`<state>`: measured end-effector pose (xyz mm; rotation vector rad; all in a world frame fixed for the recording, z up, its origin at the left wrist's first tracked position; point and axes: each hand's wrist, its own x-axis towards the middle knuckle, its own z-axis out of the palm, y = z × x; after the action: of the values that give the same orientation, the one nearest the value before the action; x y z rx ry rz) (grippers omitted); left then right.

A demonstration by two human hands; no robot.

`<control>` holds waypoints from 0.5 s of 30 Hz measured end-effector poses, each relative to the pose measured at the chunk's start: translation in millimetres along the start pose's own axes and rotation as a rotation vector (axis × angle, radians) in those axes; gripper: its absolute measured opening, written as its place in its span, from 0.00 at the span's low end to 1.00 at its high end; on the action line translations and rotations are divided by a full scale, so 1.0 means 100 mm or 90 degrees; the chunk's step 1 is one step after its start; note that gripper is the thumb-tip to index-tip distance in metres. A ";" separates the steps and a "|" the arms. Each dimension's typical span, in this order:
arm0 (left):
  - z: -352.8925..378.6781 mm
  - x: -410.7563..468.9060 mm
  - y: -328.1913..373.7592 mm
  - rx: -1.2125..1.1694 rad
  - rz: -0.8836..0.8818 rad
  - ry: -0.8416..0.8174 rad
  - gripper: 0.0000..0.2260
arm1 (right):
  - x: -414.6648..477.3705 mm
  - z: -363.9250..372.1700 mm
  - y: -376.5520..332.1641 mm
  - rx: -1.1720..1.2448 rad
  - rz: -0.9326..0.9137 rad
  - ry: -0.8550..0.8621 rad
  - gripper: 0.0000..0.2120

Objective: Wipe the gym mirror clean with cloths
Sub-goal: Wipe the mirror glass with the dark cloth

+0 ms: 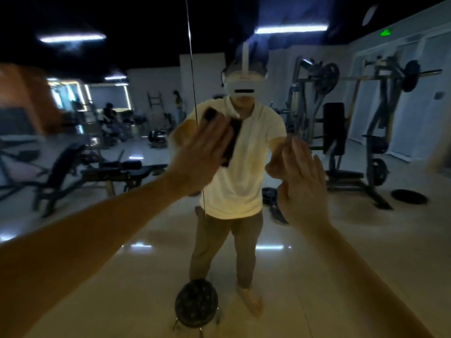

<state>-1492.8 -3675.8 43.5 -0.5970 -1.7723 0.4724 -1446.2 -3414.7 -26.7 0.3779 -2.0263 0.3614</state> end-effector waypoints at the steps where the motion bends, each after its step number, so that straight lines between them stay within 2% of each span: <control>1: -0.01 0.06 -0.01 -0.017 -0.040 -0.008 0.28 | 0.01 0.02 0.04 -0.014 0.002 -0.003 0.35; 3: -0.09 0.13 0.01 -0.054 -0.124 -0.039 0.32 | 0.01 0.05 0.05 -0.025 0.010 -0.040 0.36; 4: -0.05 0.10 0.06 -0.064 -0.107 -0.051 0.33 | 0.03 0.04 0.05 -0.029 -0.003 -0.060 0.36; 6: 0.03 -0.12 0.29 -0.061 -0.047 -0.107 0.35 | 0.04 -0.02 0.07 -0.019 -0.014 -0.087 0.36; 10: 0.25 -0.79 0.88 -0.059 0.071 -0.153 0.36 | 0.04 -0.15 0.19 -0.059 -0.055 -0.148 0.37; 15: 0.39 -1.52 1.52 -0.050 0.327 -0.243 0.38 | 0.06 -0.23 0.25 -0.108 -0.068 -0.201 0.39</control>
<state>-1472.8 -3649.9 -172.5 -1.0837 -1.9962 0.9211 -1440.9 -3382.8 -13.0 0.4577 -2.3124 0.0636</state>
